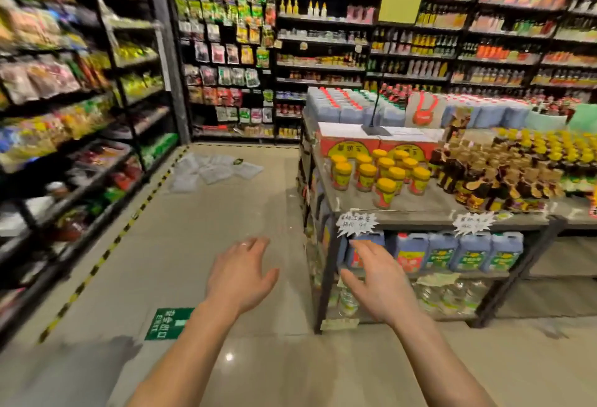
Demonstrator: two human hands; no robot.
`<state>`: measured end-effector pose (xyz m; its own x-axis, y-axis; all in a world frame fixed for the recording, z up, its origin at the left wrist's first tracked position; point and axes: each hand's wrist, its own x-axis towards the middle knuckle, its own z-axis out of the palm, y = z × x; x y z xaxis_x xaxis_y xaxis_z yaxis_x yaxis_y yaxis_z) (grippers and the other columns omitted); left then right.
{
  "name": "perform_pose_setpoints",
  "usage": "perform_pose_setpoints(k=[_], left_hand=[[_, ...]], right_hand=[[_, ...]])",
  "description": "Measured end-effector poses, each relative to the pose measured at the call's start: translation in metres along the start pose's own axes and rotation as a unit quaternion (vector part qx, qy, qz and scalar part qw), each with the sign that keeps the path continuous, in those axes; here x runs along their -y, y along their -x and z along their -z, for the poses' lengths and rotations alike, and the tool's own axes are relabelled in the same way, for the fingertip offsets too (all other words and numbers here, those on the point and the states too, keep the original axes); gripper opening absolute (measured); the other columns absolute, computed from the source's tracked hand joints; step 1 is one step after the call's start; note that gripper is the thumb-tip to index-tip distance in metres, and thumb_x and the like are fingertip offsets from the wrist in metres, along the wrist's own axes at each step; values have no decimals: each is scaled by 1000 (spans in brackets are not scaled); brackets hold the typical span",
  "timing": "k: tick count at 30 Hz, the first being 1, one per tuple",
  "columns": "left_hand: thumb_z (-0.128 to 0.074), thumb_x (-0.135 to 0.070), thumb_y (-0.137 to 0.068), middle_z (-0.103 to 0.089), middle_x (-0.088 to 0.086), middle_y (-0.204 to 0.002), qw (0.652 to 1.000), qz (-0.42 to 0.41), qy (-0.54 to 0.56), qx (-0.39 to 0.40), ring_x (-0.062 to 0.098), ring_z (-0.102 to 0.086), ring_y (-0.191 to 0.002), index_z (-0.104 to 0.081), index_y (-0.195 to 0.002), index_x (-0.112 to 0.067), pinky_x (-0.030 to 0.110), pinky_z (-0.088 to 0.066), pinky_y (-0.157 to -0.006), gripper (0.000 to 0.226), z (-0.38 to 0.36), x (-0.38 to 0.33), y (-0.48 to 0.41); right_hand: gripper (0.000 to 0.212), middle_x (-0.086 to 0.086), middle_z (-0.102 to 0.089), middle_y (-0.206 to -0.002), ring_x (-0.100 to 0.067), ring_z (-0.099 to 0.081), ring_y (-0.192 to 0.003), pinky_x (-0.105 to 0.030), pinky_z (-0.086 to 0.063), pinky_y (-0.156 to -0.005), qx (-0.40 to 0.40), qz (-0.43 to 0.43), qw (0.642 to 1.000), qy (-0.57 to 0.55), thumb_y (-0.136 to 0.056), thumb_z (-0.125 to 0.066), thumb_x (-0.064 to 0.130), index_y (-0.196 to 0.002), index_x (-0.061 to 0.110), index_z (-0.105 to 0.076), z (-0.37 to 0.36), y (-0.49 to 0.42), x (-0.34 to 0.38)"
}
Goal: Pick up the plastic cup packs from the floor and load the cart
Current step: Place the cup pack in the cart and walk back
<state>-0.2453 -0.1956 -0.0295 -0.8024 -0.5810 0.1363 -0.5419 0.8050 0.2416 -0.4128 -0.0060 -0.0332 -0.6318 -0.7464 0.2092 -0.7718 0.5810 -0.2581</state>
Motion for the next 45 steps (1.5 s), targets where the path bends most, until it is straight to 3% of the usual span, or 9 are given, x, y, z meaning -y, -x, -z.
perform_pose_setpoints(k=[11, 15, 18, 23, 30, 35, 39, 45], left_hand=[[-41, -55, -88, -42, -4, -148, 994, 101, -25, -32, 20, -39, -135, -35, -145, -31, 36, -39, -101, 63, -7, 63, -216], [-44, -53, -90, -42, -5, -149, 991, 117, -38, -44, 19, -40, -135, -35, -145, -31, 35, -39, -101, 60, -8, 85, -289], [-44, -53, -90, -42, -6, -148, 990, 128, -32, -47, 19, -41, -133, -35, -145, -30, 34, -39, -101, 60, -13, 107, -340], [-44, -53, -91, -42, -4, -148, 990, 131, -18, -55, 20, -40, -133, -35, -145, -29, 35, -40, -102, 60, -23, 167, -436], [-46, -52, -91, -42, -3, -148, 993, 106, -4, -57, 20, -39, -134, -35, -147, -27, 36, -39, -103, 62, -24, 281, -600], [-34, -58, -85, -42, -3, -148, 995, 85, -23, -36, 21, -41, -132, -34, -146, -26, 34, -40, -100, 69, -6, 354, -715], [-47, -51, -92, -43, -3, -147, 996, 78, -29, -37, 21, -43, -130, -35, -146, -26, 33, -41, -97, 61, -2, 402, -799], [-48, -49, -92, -45, -3, -145, 996, 73, -40, -25, 21, -44, -128, -36, -146, -25, 32, -39, -95, 60, -23, 464, -930]], right_hand=[[79, -1, -38, -151, -21, -33, -139, -38, -30, -113, 45, 93, 991, -87, -80, -31, 63, -148, 23, -33, -67, -279, 10], [69, -3, -35, -153, -20, -30, -141, -35, -26, -115, 60, 116, 986, -106, -90, -46, 53, -148, 19, -33, -80, -361, 17], [74, -3, -36, -153, -20, -29, -142, -35, -26, -115, 65, 122, 985, -103, -85, -39, 57, -149, 20, -33, -96, -417, 24], [78, -4, -37, -152, -21, -30, -141, -38, -28, -113, 64, 131, 986, -87, -81, -34, 60, -148, 21, -34, -131, -525, 45], [70, -2, -35, -153, -19, -28, -142, -38, -29, -114, 64, 136, 988, -43, -91, -40, 56, -150, 20, -30, -189, -699, 97], [64, 1, -36, -152, -17, -30, -140, -33, -28, -113, 50, 104, 992, -53, -94, -48, 48, -149, 20, -32, -208, -818, 139], [63, 0, -39, -150, -18, -33, -137, -34, -31, -110, 43, 90, 993, -64, -94, -50, 47, -148, 20, -34, -230, -904, 156], [63, -1, -40, -149, -19, -33, -138, -36, -31, -111, 48, 86, 993, -67, -93, -51, 46, -147, 19, -35, -285, -1045, 157]])
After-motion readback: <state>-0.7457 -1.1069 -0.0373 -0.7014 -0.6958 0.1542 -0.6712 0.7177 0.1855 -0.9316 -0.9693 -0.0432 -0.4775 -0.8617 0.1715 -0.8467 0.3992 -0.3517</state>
